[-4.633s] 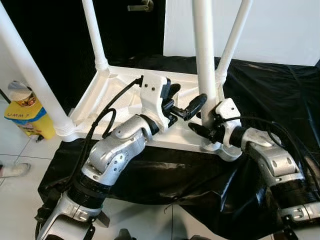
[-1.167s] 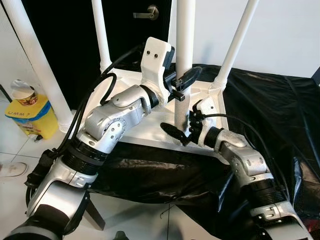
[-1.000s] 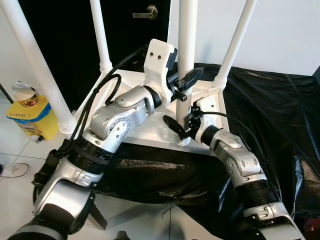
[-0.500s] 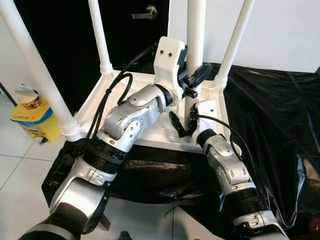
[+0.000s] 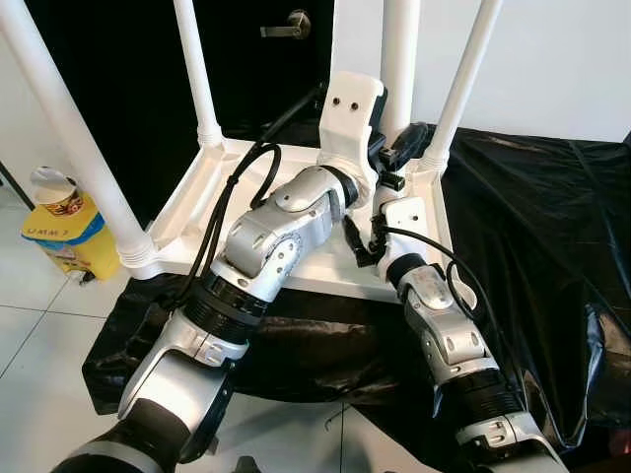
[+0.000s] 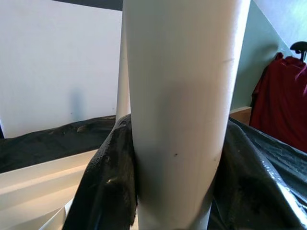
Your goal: Building children table
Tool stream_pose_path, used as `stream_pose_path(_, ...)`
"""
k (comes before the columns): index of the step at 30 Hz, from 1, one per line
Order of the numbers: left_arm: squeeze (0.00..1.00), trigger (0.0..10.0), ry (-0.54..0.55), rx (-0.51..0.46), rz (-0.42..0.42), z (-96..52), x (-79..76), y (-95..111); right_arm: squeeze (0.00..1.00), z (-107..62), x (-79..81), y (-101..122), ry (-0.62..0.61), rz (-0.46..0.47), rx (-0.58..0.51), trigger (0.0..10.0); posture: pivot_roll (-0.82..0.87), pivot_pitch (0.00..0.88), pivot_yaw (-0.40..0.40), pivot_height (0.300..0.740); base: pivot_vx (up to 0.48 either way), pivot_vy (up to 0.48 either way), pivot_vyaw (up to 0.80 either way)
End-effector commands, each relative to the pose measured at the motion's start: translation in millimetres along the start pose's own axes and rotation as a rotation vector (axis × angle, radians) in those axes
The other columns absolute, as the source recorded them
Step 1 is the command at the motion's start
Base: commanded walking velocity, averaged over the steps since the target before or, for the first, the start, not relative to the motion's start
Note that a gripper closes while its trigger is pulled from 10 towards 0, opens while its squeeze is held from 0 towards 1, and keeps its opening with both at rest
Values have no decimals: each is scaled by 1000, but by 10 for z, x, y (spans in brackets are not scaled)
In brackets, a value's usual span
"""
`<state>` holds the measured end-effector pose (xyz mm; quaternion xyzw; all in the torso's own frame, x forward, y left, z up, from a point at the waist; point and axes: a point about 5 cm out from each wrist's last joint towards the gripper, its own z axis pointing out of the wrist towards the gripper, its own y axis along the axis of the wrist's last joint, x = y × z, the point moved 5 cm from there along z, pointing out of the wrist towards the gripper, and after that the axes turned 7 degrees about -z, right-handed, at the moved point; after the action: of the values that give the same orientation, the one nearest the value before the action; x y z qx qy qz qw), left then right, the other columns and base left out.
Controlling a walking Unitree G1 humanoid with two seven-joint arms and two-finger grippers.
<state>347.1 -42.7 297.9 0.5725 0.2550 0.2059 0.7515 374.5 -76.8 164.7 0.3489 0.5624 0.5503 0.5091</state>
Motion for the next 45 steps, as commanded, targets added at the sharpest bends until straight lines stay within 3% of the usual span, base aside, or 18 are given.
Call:
stream_pose_path(1, 0, 10000, -32, -20, 15, 38, -80, 91, 0, 28, -7, 9, -14, 8, 0, 0, -13, 0, -23, 740, 0, 0, 0)
stream_pose_path(4, 0, 10000, -26, -29, 21, 49, -88, 107, 0, 24, -85, -22, -68, 37, 12, 0, -10, 0, -26, 740, 0, 0, 0)
stream_pose_path(15, 0, 10000, -19, -36, 39, 46, -86, 111, 0, 41, -138, -38, -101, 50, 19, 0, 1, 0, -34, 740, 0, 0, 0)
stream_pose_path(16, 0, 10000, -21, -38, 43, 42, -88, 112, 0, 46, -152, -45, -108, 56, 24, 1059, 2, 0, -34, 740, 0, 0, 0)
stream_pose_path(17, 0, 10000, -28, -43, 34, 34, -96, 115, 0, 55, -170, -48, -116, 61, 27, 10000, 7, 0, -33, 740, 0, 0, 0)
stream_pose_path(18, 0, 10000, -28, -43, 34, 34, -96, 115, 0, 55, -170, -48, -116, 61, 27, 10000, 7, 0, -33, 740, 0, 0, 0)
stream_pose_path(19, 533, 10000, -31, -47, 25, 25, -98, 118, 0, 64, -187, -50, -124, 69, 31, 10000, 10, 0, -33, 740, 0, 0, 0)
stream_pose_path(21, 533, 10000, -31, -47, 25, 25, -98, 118, 0, 64, -187, -50, -124, 69, 31, 10000, 10, 0, -33, 740, 0, 0, 0)
stream_pose_path(22, 1000, 10000, -33, -54, 9, 14, -97, 124, 0, 72, -205, -52, -133, 76, 34, 10000, 11, 0, -33, 740, 0, 0, 0)
stream_pose_path(28, 1000, 10000, -15, -71, 3, -4, -68, 152, 0, 77, -280, -57, -171, 87, 38, 10000, 12, 0, -29, 740, 0, 0, 0)
stream_pose_path(29, 0, 10000, -6, -76, 13, -7, -56, 162, 0, 71, -319, -62, -189, 89, 39, 10000, 10, 0, -27, 740, 0, 0, 0)
stream_pose_path(33, 0, 10000, 4, -83, 20, -12, -42, 169, 0, 61, -371, -71, -210, 91, 40, 10000, 10, 0, -26, 740, 0, 0, 0)
stream_pose_path(45, 0, 10000, 58, -134, 108, -82, -13, 170, 0, -41, -727, -73, -356, 88, 24, 10000, 10, 0, -18, 740, 0, 0, 0)
